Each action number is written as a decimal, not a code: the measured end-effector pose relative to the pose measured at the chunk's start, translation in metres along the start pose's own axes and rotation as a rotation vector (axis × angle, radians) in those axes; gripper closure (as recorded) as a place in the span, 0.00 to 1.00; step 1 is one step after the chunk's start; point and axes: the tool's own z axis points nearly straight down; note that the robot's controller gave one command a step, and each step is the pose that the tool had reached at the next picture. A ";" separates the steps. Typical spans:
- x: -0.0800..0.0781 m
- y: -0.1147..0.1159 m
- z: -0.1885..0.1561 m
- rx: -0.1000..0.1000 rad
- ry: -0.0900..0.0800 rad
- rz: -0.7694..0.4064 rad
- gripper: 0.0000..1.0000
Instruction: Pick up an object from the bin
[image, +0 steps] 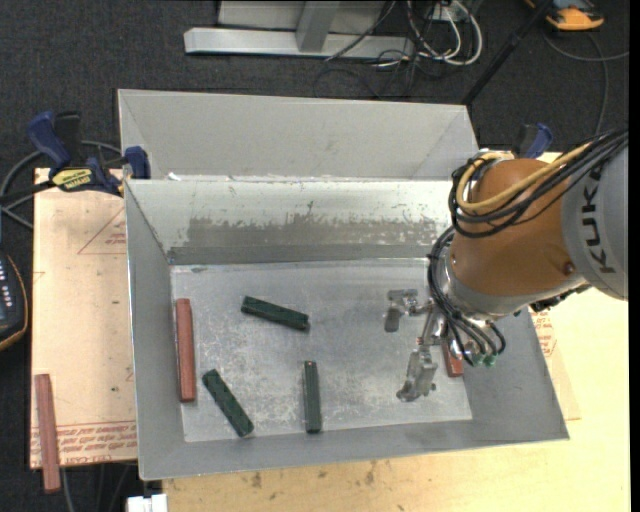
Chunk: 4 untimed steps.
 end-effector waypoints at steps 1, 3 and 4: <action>-0.080 -0.067 0.122 0.002 -0.008 -0.441 0.00; -0.104 -0.094 0.090 0.005 -0.013 -1.100 0.00; -0.095 -0.090 0.119 0.000 -0.011 -1.768 0.00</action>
Offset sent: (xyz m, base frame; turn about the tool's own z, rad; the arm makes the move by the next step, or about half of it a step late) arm 0.0784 -0.0668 -0.1208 -0.4447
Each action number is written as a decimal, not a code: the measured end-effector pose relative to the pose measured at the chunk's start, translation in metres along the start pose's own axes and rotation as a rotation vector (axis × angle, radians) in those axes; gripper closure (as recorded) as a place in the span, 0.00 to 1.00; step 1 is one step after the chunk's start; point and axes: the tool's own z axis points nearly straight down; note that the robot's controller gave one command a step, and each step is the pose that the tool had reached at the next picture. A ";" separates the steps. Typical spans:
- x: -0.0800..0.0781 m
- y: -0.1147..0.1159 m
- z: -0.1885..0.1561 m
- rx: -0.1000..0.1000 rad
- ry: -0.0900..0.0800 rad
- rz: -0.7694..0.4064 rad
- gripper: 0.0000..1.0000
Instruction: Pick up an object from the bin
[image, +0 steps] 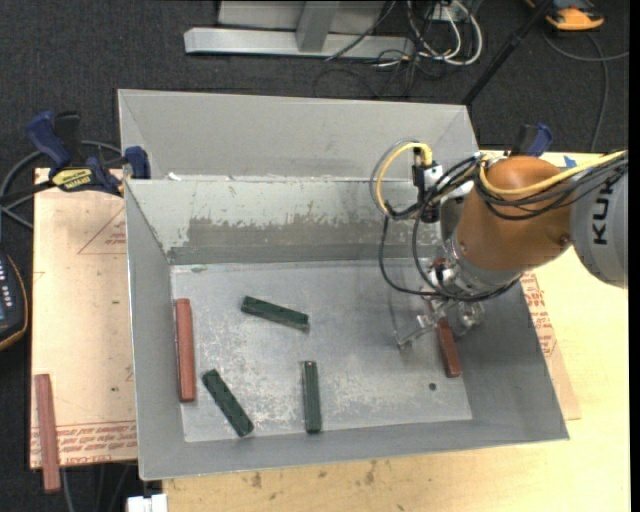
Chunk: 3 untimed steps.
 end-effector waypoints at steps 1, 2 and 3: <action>-0.004 -0.001 0.000 -0.001 0.001 0.002 0.00; -0.001 -0.001 0.000 0.001 0.005 0.005 1.00; -0.002 -0.002 -0.048 0.006 0.008 0.010 1.00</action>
Offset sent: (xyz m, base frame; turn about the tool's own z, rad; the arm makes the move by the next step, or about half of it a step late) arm 0.0000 0.0000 0.0000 0.0000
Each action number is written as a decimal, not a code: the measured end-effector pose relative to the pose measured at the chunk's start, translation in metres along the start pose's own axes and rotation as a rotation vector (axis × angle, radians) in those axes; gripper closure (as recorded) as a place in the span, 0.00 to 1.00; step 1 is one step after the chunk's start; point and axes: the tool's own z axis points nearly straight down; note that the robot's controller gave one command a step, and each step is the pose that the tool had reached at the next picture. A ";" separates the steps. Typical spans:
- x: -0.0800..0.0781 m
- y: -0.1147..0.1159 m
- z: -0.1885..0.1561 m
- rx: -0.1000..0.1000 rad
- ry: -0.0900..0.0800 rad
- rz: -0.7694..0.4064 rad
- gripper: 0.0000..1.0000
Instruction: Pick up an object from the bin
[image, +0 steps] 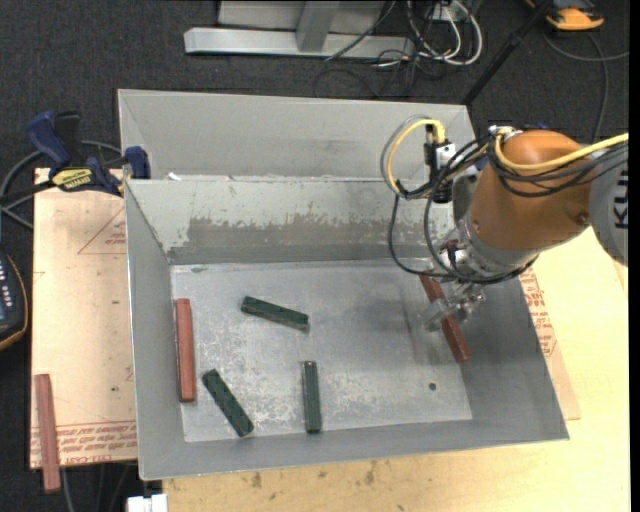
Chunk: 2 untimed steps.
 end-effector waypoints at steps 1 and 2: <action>-0.001 -0.001 -0.029 -0.002 -0.001 0.005 1.00; -0.002 -0.003 -0.057 -0.002 0.000 0.009 1.00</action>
Offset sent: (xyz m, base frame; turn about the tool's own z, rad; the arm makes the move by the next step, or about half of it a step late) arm -0.0001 0.0000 0.0275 0.0000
